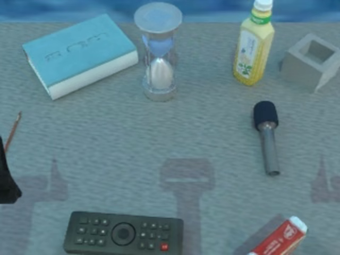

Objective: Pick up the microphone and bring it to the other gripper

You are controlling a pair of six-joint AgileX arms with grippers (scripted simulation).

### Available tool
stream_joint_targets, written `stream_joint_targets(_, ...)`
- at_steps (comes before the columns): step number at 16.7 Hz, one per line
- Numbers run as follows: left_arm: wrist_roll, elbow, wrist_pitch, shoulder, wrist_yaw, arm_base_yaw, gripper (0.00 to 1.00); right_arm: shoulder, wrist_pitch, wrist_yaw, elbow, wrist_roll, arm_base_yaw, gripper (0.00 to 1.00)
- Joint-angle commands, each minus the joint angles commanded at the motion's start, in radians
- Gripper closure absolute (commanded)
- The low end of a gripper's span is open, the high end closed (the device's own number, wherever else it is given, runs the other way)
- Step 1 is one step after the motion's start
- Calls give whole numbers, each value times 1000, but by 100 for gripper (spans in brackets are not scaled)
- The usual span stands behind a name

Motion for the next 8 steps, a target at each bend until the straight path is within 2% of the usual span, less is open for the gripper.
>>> stream_joint_targets(4,0,0,0,0,0,0,0,31,-25,1,28,8,10,0)
stream_joint_targets(8,0,0,0,0,0,0,0,222,-157,11,181,56,64,0)
